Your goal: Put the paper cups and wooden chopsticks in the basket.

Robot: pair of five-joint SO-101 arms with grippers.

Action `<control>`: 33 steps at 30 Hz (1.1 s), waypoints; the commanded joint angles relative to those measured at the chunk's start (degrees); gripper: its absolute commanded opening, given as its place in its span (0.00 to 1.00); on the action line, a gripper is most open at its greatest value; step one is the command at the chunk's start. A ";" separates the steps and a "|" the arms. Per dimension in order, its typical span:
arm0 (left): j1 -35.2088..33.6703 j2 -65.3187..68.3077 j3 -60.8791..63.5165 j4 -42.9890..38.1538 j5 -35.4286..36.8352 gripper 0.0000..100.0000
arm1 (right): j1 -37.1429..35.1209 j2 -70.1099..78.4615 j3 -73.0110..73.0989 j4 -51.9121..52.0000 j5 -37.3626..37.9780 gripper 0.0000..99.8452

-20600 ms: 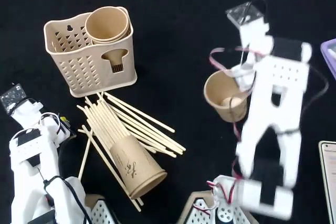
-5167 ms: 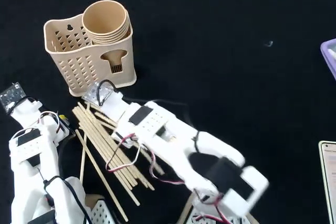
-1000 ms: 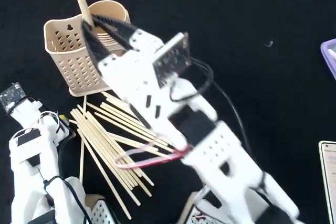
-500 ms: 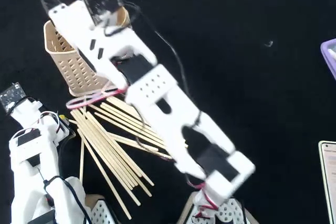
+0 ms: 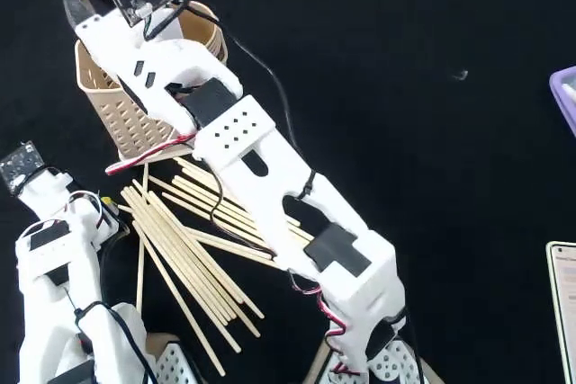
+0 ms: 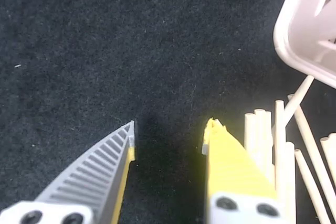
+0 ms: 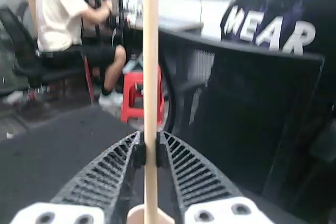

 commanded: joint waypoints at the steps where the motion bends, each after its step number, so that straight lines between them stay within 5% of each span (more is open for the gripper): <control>1: 0.31 -0.88 -0.13 -0.88 -0.18 0.22 | -0.26 -1.10 -3.12 3.87 -0.53 0.11; 9: 0.13 -0.88 -0.13 -0.88 -0.18 0.22 | -0.35 -7.78 -4.26 11.52 -0.35 0.08; 19: 0.13 -0.88 -0.13 -0.79 -0.18 0.22 | 0.26 -27.38 -3.38 66.99 -0.09 0.08; 23: 0.13 -0.88 -0.13 -0.79 -0.18 0.22 | 1.23 -28.09 3.38 78.68 1.05 0.10; 28: 0.13 -0.88 -0.13 -0.79 -0.18 0.22 | 1.32 -30.55 21.14 78.07 9.58 0.22; 33: 0.13 -0.88 -0.04 -0.79 -0.18 0.22 | 1.49 -41.80 46.02 63.82 14.51 0.20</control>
